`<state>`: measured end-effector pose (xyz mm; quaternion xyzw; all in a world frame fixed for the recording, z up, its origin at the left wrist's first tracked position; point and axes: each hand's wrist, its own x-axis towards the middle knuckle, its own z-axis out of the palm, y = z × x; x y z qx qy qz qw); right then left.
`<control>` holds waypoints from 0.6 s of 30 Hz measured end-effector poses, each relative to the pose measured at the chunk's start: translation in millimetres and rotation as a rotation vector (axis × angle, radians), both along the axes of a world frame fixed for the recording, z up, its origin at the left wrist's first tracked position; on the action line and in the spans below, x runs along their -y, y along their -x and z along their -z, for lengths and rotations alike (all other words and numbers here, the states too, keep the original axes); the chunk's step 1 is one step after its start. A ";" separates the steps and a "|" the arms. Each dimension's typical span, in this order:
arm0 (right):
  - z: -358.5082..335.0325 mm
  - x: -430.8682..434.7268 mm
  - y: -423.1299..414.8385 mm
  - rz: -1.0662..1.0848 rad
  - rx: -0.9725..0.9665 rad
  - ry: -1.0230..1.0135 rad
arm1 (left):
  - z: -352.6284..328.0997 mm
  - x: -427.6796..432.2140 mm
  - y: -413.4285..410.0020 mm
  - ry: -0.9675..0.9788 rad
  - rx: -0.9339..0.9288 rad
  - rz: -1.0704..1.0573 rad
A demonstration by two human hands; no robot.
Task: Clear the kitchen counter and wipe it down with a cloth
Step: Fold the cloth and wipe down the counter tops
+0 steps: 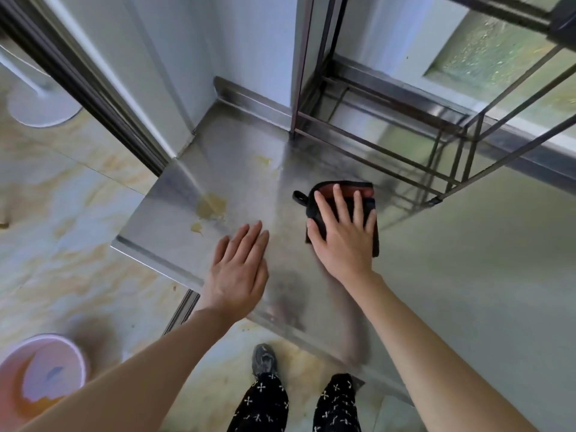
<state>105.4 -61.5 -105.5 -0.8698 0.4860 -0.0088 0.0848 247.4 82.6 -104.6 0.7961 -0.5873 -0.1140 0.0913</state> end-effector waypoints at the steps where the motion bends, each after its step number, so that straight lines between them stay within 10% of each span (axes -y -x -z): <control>1: -0.7 4.9 6.5 -0.036 -0.012 0.002 | -0.1 -0.3 0.1 0.001 0.001 -0.001; 10: -1.5 31.5 5.9 0.370 -0.002 -0.063 | -1.2 -0.3 0.4 0.033 0.022 0.007; 18: -1.5 8.7 -19.5 -0.041 -0.005 -0.019 | -2.1 0.2 1.0 0.013 0.034 0.010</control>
